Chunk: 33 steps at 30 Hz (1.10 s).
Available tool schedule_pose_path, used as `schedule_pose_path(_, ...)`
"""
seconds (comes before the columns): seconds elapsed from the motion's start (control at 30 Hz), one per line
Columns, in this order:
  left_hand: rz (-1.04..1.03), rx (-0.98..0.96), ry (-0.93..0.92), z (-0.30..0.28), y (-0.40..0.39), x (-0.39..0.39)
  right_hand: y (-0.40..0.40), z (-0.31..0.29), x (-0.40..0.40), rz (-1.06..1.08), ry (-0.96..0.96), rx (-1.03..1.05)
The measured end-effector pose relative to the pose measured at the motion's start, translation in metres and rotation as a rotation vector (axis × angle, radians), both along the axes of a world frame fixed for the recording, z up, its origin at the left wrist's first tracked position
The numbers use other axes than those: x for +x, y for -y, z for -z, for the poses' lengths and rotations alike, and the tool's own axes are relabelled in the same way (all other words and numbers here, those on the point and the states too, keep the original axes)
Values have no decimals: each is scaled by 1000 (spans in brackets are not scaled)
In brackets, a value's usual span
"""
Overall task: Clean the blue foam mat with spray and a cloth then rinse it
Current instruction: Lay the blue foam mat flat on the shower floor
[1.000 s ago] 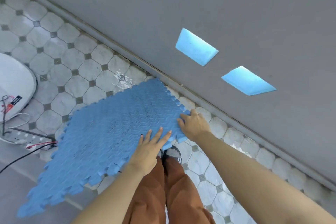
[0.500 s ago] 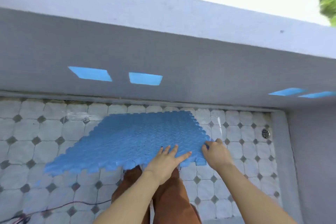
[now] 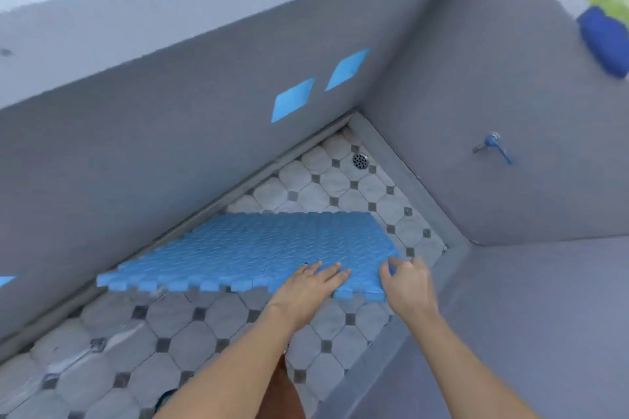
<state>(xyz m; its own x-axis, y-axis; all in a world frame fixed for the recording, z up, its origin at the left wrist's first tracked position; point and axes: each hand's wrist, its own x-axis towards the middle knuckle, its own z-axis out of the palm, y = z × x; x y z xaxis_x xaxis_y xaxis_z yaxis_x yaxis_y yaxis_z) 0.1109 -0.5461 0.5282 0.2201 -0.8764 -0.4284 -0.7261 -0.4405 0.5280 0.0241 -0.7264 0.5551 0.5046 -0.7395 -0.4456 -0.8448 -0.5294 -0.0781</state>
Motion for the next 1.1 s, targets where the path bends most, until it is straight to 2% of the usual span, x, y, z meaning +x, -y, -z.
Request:
schedule_pose_path(0.23, 340, 20, 112, 40, 137, 5, 86, 43, -61, 298, 73, -83)
schedule_pose_path(0.43, 504, 43, 126, 98, 199, 10, 119, 98, -86, 534, 95, -57)
schedule_pose_path(0.57, 584, 104, 116, 139, 222, 44, 139, 130, -83, 652, 79, -30)
schedule_pose_path(0.73, 560, 209, 102, 177, 220, 112, 163, 164, -63, 674, 42, -18)
schedule_pose_path(0.87, 429, 314, 181, 223, 225, 150, 180, 203, -53, 720, 4, -14)
schedule_pose_path(1.1, 252, 527, 180, 327, 229, 169, 161, 299, -91, 798, -117, 39)
